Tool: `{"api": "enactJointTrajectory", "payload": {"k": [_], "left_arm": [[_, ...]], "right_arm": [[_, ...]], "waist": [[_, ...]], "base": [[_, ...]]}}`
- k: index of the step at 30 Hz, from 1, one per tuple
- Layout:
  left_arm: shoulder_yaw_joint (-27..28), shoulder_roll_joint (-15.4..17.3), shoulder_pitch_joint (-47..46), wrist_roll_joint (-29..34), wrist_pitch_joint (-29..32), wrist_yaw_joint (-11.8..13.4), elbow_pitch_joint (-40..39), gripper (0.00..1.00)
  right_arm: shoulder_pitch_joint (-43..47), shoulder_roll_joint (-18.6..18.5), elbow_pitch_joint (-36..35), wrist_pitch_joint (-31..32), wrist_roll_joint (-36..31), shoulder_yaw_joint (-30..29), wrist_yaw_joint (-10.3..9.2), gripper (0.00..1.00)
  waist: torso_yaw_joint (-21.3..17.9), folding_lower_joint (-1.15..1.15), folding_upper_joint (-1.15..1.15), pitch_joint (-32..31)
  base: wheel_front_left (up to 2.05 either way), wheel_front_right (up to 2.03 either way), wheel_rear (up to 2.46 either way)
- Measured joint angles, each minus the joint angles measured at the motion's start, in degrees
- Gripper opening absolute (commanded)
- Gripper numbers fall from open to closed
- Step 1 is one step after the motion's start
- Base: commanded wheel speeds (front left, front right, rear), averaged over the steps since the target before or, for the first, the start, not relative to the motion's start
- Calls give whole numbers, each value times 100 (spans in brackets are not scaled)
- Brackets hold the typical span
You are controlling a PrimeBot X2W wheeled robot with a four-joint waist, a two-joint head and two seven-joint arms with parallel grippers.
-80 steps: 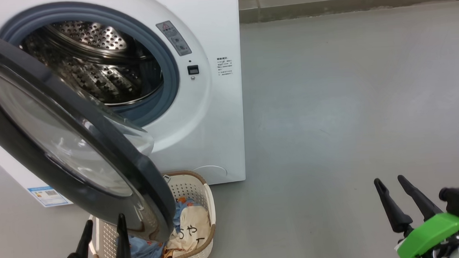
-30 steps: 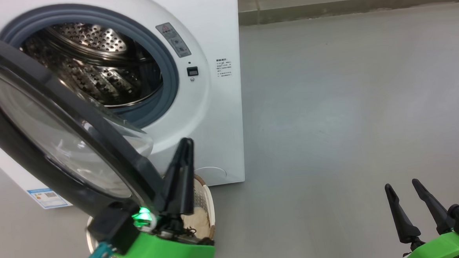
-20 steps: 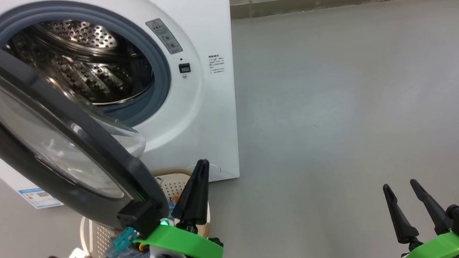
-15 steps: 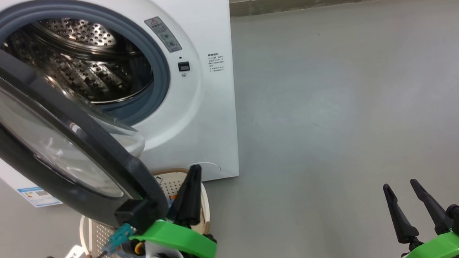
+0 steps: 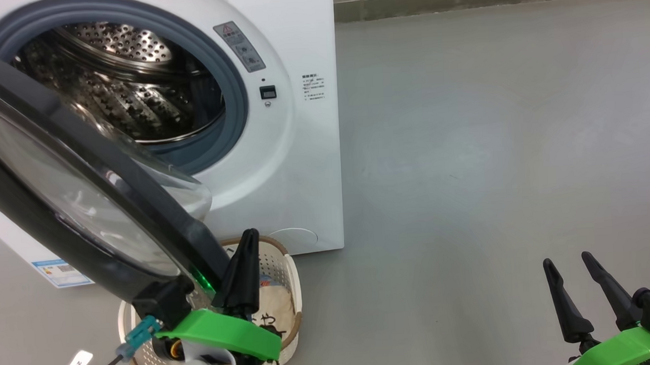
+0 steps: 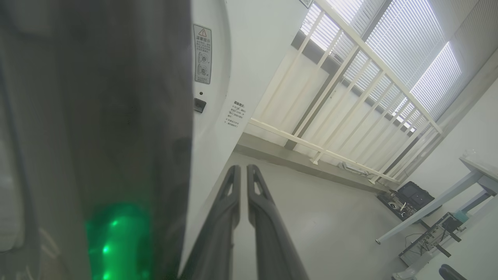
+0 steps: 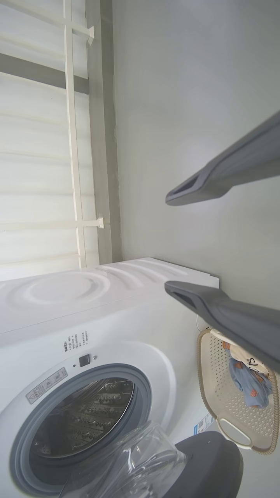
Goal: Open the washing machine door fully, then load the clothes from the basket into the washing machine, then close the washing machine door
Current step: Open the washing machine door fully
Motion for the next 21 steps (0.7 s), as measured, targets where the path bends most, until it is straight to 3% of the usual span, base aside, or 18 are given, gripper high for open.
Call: {"api": "enactJointTrajectory", "payload": {"k": [21], "left_arm": [[-67,-130,30,1,1,-146,133,0]], "right_arm": [[-1,-3,-84,0,-34,-27,0,100]], "waist": [[459,0,0,-63]], "base": [[0,0,0]]}}
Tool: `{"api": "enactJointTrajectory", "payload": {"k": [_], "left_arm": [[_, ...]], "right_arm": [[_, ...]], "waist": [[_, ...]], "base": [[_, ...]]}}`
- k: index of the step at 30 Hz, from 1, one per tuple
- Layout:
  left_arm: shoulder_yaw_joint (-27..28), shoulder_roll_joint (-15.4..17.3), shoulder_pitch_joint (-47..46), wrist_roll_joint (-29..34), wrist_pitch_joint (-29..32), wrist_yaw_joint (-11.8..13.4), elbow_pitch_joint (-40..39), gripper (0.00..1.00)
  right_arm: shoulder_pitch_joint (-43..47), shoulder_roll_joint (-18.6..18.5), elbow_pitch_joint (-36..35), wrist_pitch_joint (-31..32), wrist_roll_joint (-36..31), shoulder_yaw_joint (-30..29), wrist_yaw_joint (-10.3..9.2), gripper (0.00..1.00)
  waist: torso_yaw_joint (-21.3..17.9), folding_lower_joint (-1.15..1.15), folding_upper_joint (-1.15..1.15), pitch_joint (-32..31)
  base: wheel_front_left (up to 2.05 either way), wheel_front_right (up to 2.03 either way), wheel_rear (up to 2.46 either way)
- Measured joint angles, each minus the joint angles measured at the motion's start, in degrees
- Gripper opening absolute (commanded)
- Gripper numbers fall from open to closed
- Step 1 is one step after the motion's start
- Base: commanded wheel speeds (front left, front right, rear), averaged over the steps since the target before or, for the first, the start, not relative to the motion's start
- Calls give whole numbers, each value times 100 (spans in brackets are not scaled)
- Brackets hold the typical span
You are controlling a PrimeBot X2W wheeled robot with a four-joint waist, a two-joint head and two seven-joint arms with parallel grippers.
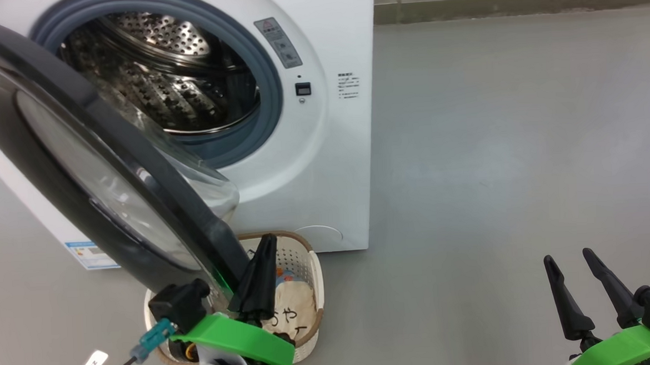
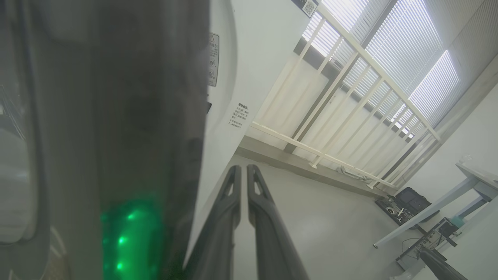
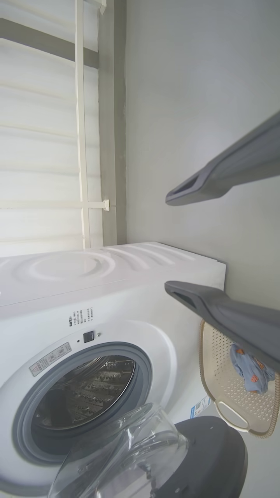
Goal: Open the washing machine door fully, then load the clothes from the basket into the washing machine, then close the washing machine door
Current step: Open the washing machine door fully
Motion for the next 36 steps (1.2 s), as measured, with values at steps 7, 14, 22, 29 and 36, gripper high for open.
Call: {"api": "enactJointTrajectory", "payload": {"k": [7,14,22,29,36], "left_arm": [[-97,-22,36,58,0,1,-1,0],[-200,-12,171,105,-1,1,-2,0],[-241,-24,340,165,-1,9,-5,0],[-177,-13,370,260,0,11,-3,0],[-131,5,503,450,-1,48,-143,0]], "right_arm": [[1,-1,-13,0,-1,-2,0,100],[1,-2,-32,0,-7,-15,0,100],[2,4,-60,0,-8,-44,0,100],[2,12,-67,0,-8,-48,0,100],[1,15,-68,0,-8,-35,0,100]], "waist": [[233,0,0,-31],[461,0,0,-52],[825,0,0,-53],[1047,0,0,-39],[1290,0,0,-25]], "base": [[0,0,0],[0,0,0],[0,0,0],[0,0,0],[0,0,0]]}}
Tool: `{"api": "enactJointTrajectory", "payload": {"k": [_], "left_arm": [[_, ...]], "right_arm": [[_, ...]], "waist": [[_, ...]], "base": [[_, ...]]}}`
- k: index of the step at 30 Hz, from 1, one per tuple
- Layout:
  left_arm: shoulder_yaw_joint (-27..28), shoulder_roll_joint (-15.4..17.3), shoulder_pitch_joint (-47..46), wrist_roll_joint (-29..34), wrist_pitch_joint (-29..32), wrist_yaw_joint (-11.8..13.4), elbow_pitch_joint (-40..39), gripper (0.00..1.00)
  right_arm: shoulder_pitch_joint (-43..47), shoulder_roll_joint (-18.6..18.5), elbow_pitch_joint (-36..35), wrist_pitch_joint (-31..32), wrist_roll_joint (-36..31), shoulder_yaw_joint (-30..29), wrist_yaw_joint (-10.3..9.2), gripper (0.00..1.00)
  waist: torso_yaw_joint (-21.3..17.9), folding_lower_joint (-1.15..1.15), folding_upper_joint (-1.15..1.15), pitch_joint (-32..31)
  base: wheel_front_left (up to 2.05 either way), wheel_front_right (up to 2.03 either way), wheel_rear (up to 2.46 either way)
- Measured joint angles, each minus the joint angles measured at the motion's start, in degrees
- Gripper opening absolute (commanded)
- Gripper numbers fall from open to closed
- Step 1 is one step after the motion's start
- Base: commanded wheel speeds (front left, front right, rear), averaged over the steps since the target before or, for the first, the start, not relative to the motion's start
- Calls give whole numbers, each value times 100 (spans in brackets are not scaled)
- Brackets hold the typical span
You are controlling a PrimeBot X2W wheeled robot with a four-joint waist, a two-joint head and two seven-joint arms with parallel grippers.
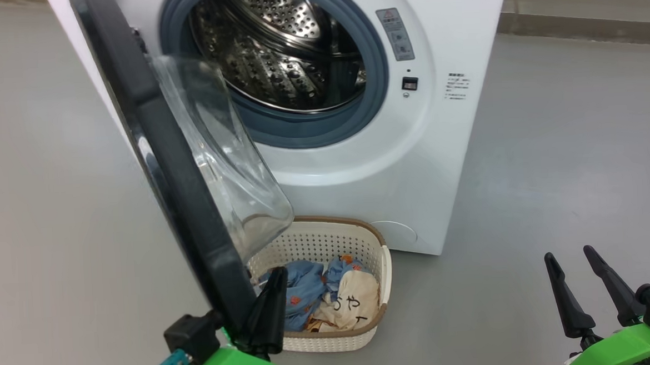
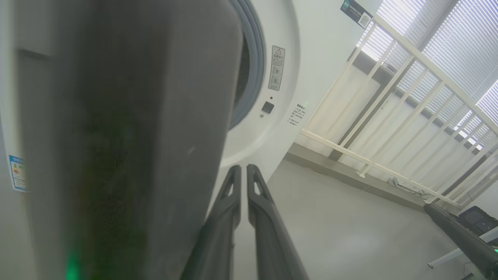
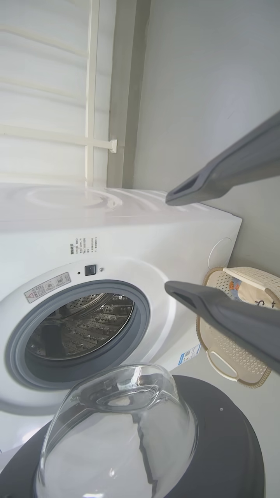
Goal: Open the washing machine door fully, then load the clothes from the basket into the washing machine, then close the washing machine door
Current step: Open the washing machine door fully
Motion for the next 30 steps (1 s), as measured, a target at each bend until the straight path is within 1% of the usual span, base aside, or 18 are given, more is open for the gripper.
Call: {"api": "enactJointTrajectory", "payload": {"k": [5,15,20,23,30], "left_arm": [[85,134,208,18,0,126,-237,0],[274,445,498,51,57,476,-795,0],[441,576,695,49,107,687,-1109,0],[544,708,795,51,120,823,-1248,0],[867,918,838,49,119,1085,-1365,0]], "right_arm": [[1,2,-2,-1,-1,7,0,100],[1,20,-5,0,-18,9,0,100],[1,21,-14,0,-18,7,0,100],[1,21,-26,0,-18,7,0,100],[1,21,-31,0,-18,7,0,100]], "waist": [[162,0,0,1],[416,0,0,-14],[485,0,0,-34],[505,0,0,-34],[566,0,0,-15]], "base": [[0,0,0],[0,0,0],[0,0,0],[0,0,0],[0,0,0]]}}
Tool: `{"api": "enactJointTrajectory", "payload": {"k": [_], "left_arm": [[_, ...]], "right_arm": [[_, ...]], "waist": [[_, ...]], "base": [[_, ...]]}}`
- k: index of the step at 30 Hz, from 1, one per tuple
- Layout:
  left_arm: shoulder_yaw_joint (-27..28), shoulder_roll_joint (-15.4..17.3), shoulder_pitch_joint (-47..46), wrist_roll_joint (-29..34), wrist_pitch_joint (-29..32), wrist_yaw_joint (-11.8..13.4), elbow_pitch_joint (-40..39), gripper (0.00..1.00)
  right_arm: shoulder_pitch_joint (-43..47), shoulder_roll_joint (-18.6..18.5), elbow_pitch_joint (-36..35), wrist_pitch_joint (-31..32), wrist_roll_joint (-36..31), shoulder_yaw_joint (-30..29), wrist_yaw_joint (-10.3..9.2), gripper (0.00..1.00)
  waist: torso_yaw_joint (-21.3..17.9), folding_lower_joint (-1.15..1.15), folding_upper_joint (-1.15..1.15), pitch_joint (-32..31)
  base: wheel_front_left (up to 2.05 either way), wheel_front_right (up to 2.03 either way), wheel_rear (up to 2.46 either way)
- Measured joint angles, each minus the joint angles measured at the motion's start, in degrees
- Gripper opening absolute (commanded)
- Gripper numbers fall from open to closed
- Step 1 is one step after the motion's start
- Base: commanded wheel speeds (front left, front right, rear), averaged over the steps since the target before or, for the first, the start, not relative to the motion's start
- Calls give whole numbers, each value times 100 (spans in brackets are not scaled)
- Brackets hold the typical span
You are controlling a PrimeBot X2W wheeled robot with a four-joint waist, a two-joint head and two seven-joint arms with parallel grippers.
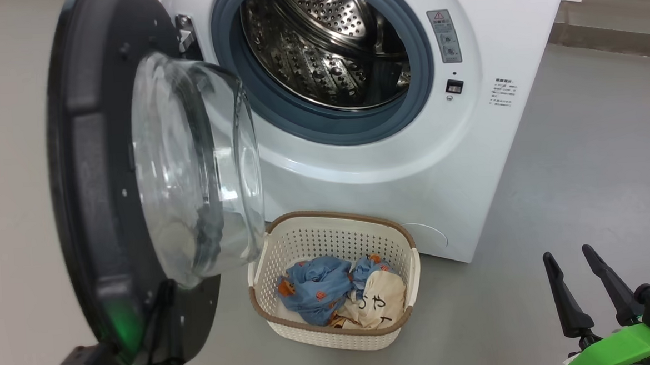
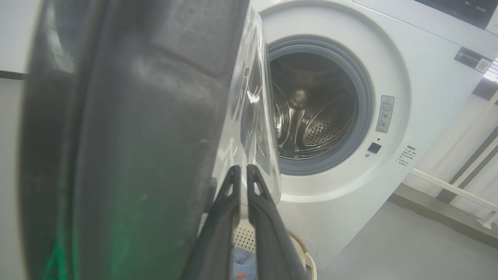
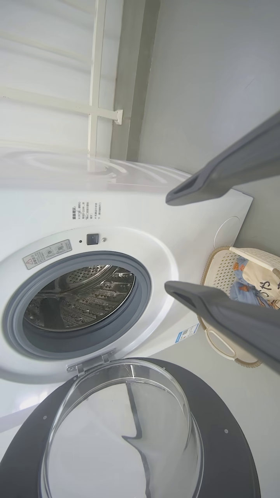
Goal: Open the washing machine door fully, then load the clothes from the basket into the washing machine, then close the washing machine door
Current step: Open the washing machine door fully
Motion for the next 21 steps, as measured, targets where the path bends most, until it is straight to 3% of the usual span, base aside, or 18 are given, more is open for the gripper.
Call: {"api": "enactJointTrajectory", "payload": {"k": [7,21], "left_arm": [[316,182,-2,1,-1,236,12,0],[1001,532,-213,5,-69,233,643,0]], "right_arm": [[0,0,0,0,-1,3,0,100],[1,-9,-10,0,0,19,0,100]], "waist": [[84,0,0,10],[194,0,0,13]], "base": [[0,0,0],[0,0,0]]}}
